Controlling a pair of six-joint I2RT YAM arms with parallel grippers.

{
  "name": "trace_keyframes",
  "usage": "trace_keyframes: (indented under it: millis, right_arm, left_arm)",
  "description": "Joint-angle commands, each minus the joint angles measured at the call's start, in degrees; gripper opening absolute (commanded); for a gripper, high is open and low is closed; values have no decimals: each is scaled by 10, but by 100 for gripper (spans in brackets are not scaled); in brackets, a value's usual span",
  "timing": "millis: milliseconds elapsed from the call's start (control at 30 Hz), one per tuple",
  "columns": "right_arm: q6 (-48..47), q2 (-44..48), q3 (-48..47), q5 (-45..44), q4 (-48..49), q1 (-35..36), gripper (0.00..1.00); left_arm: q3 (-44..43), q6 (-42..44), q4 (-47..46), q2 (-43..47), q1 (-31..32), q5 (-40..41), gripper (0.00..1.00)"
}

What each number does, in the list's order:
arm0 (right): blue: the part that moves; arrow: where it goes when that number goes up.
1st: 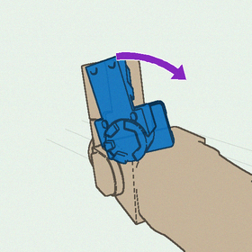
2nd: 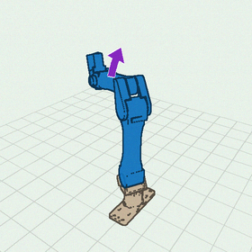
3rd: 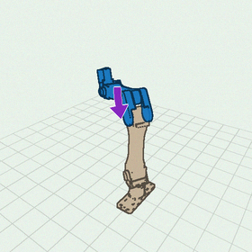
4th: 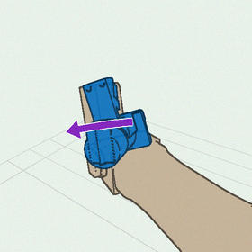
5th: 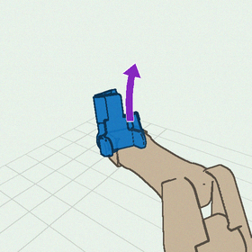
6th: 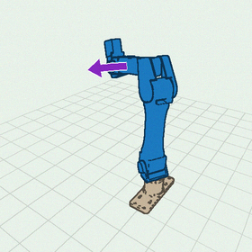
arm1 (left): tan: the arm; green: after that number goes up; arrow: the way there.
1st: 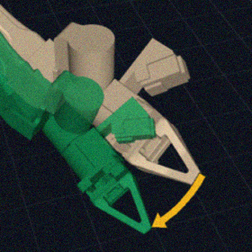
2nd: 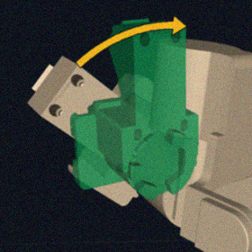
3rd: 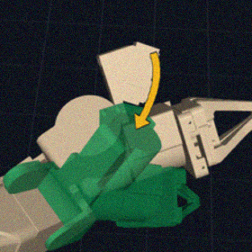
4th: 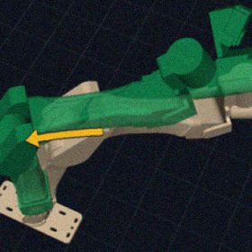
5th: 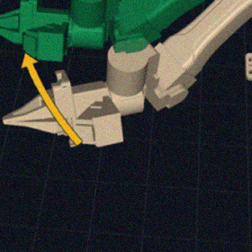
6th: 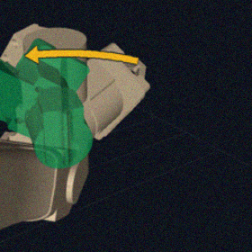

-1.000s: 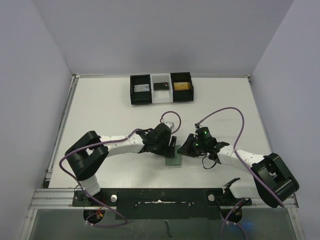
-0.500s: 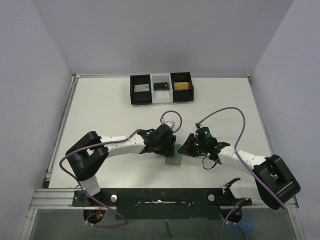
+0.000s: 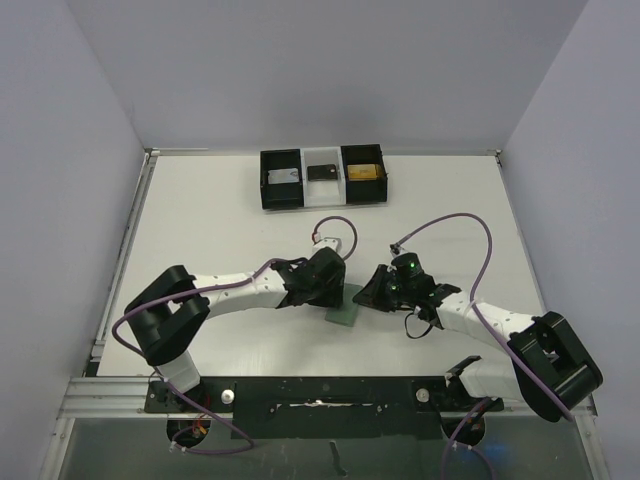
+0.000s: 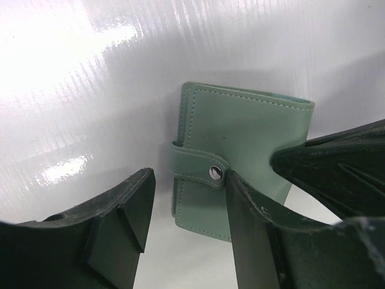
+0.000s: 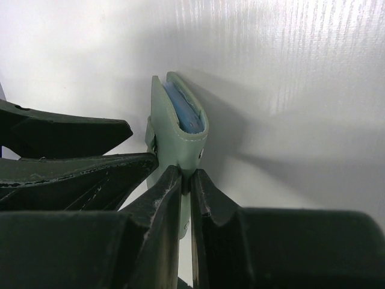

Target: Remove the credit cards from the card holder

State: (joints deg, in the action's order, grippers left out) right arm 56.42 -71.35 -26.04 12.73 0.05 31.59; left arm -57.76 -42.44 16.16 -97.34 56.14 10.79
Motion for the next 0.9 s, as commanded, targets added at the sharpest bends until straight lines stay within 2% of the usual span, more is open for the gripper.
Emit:
trace_keyframes:
  millis: [0, 433, 533, 633, 733, 867]
  right_arm:
    - [-10, 17, -10, -5, -26, -2, 0]
    - [-11, 8, -13, -2, -27, -2, 0]
    - [-15, -4, -18, 2, -24, -2, 0]
    - [-19, -17, -24, 0, -25, -3, 0]
    - [-23, -26, -29, 2, -25, -4, 1]
    - [-26, -32, -28, 3, -20, -7, 2]
  left_arm:
    - [11, 12, 73, 13, -34, 104, 47]
    - [27, 18, 64, 32, -44, 97, 47]
    - [30, 35, 30, 43, -44, 53, 52]
    - [41, 44, -26, 52, -47, -26, 57]
    - [51, 38, -67, 49, -51, -86, 58]
    - [54, 31, -78, 40, -57, -102, 55]
